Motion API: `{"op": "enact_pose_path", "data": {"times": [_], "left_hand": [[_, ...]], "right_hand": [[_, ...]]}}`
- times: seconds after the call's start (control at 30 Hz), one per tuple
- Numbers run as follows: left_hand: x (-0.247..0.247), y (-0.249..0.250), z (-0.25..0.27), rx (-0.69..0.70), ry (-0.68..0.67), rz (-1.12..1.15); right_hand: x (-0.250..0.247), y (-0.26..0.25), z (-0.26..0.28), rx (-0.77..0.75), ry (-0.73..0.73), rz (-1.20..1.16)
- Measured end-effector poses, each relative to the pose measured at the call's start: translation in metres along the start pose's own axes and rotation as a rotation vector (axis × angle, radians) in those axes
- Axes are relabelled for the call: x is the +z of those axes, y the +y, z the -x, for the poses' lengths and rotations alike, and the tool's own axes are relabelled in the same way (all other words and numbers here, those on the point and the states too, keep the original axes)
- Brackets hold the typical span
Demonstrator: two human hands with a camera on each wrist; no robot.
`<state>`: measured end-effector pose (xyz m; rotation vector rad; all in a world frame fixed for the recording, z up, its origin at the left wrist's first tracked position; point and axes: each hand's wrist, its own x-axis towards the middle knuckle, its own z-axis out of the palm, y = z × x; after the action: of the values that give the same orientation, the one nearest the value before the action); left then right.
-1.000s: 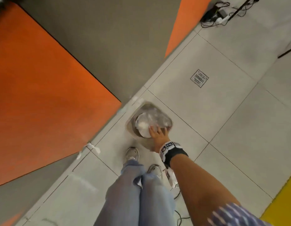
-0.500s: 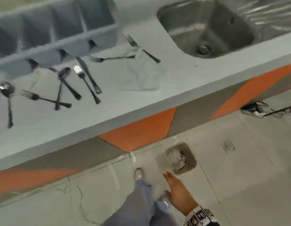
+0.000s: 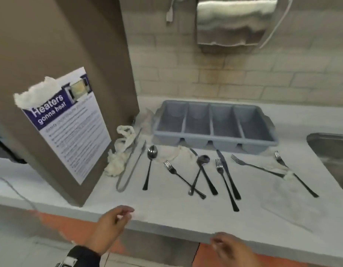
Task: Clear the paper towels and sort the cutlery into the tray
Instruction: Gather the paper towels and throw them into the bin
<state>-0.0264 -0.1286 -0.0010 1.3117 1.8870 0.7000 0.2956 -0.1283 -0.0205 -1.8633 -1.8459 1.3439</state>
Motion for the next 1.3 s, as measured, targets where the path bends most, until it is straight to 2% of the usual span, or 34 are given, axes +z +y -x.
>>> {"op": "enact_pose_path", "data": {"times": [0.1,0.2,0.27,0.43,0.53,0.57,0.63,0.73,0.8,0.87,1.0,1.03,1.07,1.13,1.23,1.3], "left_hand": [[-0.035,0.014,-0.054,0.174,0.147,-0.141],[-0.055,0.020,-0.116,0.206,0.202,-0.330],[-0.060,0.020,-0.154,0.193,0.200,-0.543],[-0.057,0.025,-0.215,0.170,0.057,-0.990],[-0.054,0.023,-0.233,0.109,-0.039,-1.103],[-0.054,0.019,-0.236,0.074,-0.095,-1.081],[-0.056,0.013,-0.237,0.046,-0.212,-1.015],[-0.063,0.004,-0.231,0.074,-0.259,-0.909],[-0.069,0.001,-0.221,0.063,-0.220,-0.763],[-0.075,0.004,-0.208,0.077,-0.151,-0.593],[-0.085,0.028,-0.161,0.150,0.029,-0.202],[-0.087,0.032,-0.149,0.176,0.072,-0.172],[-0.089,0.033,-0.139,0.185,0.112,-0.180],[-0.088,0.028,-0.126,0.143,0.159,-0.163],[-0.083,0.013,-0.115,0.156,0.132,-0.119],[-0.080,0.003,-0.107,0.203,0.087,-0.123]], "right_hand": [[-0.015,-0.054,-0.037,-0.153,0.181,0.017],[-0.026,-0.094,-0.098,-0.220,0.297,0.081],[-0.031,-0.113,-0.138,-0.195,0.279,0.245],[-0.031,-0.153,-0.221,-0.052,0.133,0.591],[-0.030,-0.165,-0.246,-0.006,-0.015,0.798],[-0.029,-0.167,-0.251,-0.028,-0.040,0.830],[-0.027,-0.166,-0.258,-0.123,-0.029,0.753],[-0.027,-0.163,-0.262,-0.171,-0.051,0.650],[-0.033,-0.174,-0.258,-0.194,-0.085,0.639],[-0.043,-0.204,-0.252,-0.301,-0.045,0.529],[-0.061,-0.286,-0.272,-0.591,0.229,0.334],[-0.062,-0.304,-0.286,-0.628,0.259,0.331],[-0.060,-0.318,-0.302,-0.643,0.248,0.371],[-0.049,-0.338,-0.337,-0.556,0.174,0.562],[-0.024,-0.341,-0.373,-0.440,0.127,0.947],[-0.009,-0.335,-0.385,-0.393,0.089,1.058]]}}
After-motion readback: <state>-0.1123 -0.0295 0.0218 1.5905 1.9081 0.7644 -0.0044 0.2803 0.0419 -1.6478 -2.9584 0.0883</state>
